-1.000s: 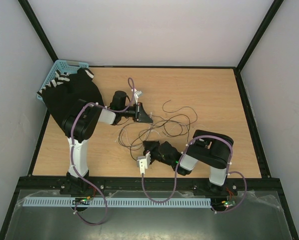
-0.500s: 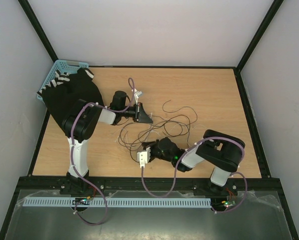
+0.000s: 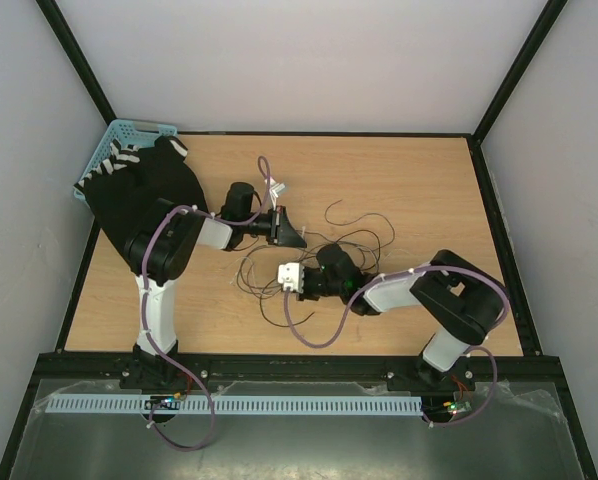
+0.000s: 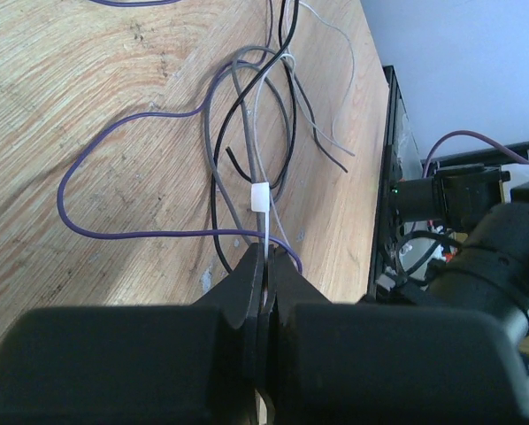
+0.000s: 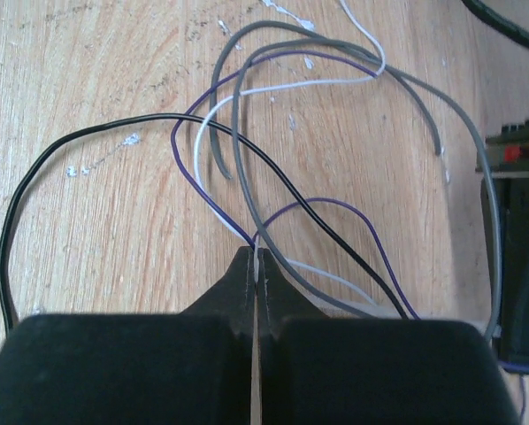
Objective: Zip-tie the wires
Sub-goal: Tie the cable at the center of the board.
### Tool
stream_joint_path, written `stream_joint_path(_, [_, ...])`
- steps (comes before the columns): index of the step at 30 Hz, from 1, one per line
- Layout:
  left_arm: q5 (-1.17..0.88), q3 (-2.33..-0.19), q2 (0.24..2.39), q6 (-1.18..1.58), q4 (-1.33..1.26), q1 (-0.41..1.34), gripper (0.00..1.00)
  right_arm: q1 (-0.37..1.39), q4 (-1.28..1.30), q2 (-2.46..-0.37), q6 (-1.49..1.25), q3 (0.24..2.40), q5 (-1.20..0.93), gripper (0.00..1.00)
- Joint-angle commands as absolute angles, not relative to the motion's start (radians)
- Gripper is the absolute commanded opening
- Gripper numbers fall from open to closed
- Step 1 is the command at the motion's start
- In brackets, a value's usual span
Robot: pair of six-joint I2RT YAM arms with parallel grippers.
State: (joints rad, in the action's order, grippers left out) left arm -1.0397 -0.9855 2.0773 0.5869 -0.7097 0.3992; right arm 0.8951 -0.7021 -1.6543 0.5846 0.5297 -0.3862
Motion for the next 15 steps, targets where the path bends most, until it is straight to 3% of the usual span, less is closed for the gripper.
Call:
stream_joint_path(1, [-1.065, -0.975, 2.029, 0.559, -0.722, 0.403, 0.0, 0.811, -0.598, -1.611, 0.421, 0.549, -0.597, 0.0])
stream_joint_path(15, [-1.018, -0.871, 1.888, 0.417, -0.724, 0.429, 0.0, 0.66, -0.434, -1.653, 0.248, 0.641, -0.836, 0.0])
